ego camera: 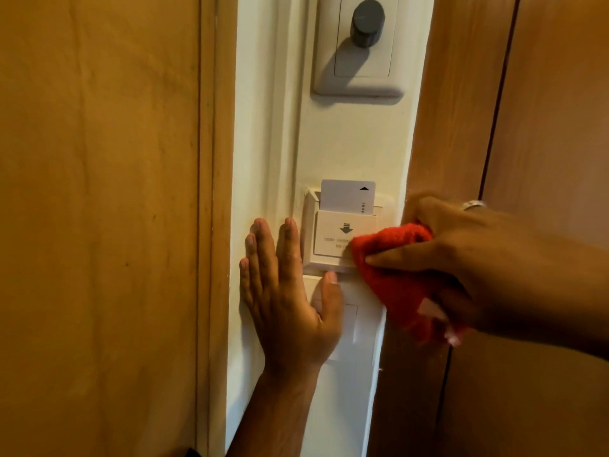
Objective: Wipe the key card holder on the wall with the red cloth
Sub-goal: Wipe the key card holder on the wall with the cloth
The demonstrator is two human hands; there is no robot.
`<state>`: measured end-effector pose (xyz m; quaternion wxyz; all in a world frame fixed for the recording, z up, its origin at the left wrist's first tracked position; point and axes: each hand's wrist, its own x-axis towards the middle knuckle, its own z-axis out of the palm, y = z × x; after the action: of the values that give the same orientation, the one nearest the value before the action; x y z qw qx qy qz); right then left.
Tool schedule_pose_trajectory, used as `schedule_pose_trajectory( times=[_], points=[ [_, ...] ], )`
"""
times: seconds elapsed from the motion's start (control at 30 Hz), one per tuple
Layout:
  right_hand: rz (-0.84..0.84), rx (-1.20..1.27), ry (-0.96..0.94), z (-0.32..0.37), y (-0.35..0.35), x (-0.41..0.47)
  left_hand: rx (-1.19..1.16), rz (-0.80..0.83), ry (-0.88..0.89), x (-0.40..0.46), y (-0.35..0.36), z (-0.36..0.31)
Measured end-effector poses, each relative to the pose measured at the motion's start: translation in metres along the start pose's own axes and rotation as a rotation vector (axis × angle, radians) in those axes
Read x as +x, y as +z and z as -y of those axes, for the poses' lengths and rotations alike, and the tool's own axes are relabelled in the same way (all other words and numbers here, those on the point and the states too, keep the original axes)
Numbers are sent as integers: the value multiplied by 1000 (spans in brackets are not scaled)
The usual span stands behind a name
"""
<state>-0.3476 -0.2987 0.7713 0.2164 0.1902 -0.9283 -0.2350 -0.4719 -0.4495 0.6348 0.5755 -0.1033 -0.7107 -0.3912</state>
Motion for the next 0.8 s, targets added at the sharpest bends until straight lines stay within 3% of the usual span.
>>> schedule_pose_trajectory(
  times=[0.1, 0.23, 0.37, 0.53, 0.63, 0.8],
  points=[
    [-97, 90, 71, -7, 5, -4, -4, -2, -2, 0, 0, -1],
    [-6, 60, 27, 0, 22, -11, -2, 3, 2, -1, -1, -1],
    [-149, 159, 116, -12, 18, -8, -1, -2, -5, 0, -1, -1],
    [-168, 73, 80, -10, 22, -13, -10, -12, 5, -1, 0, -1],
    [-129, 109, 163, -14, 13, -11, -4, -11, 0, 0, 0, -1],
    [-1, 39, 81, -1, 20, -19, -4, -16, 3, 0, 1, 0]
  ],
)
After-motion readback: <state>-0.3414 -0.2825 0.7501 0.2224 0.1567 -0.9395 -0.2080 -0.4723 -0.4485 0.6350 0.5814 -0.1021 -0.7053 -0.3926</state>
